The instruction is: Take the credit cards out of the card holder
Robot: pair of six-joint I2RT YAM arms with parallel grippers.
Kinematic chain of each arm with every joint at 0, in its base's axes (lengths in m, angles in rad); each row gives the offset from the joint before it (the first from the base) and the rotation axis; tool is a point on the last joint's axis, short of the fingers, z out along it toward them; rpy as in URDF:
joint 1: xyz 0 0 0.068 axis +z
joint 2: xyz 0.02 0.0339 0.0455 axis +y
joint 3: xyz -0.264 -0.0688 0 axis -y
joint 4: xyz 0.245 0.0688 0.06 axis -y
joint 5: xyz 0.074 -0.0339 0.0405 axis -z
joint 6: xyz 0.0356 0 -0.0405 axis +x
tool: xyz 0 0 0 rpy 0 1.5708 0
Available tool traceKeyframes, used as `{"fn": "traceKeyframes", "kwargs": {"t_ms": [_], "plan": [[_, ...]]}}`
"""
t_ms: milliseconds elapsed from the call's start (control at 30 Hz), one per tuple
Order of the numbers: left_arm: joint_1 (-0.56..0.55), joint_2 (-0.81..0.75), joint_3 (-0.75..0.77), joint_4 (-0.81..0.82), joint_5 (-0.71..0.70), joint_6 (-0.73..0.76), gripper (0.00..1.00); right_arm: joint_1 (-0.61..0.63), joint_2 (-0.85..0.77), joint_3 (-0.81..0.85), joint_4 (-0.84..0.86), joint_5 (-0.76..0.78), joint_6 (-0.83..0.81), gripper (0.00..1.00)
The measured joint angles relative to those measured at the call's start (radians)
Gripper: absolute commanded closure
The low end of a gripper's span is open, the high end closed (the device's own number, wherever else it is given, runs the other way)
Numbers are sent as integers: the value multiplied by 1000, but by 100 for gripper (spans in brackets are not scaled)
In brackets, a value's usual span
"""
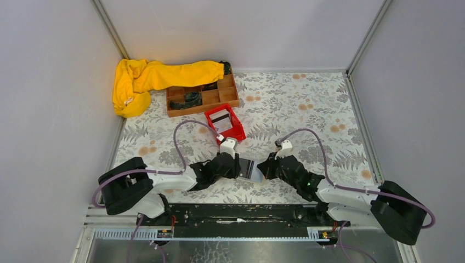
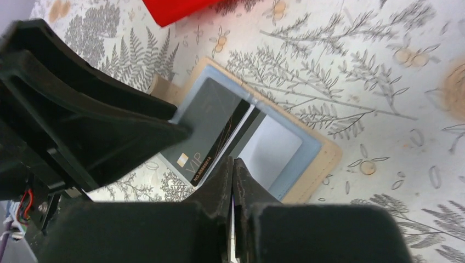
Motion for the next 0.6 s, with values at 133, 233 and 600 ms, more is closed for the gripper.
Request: {"fn": "traceKeyframes", "kwargs": {"t_ms": [133,233,600], "plan": [[0,-90,-60,-11,-50,-31,82,0,87,-22,93,-60,48,100],[0,-173,-90,-17,-85,-35,91,0,158,-22,168,-132,74,100],[0,-211,-114,-12,-124,-37,100,155,330,-4,259,-212,162,100]]}}
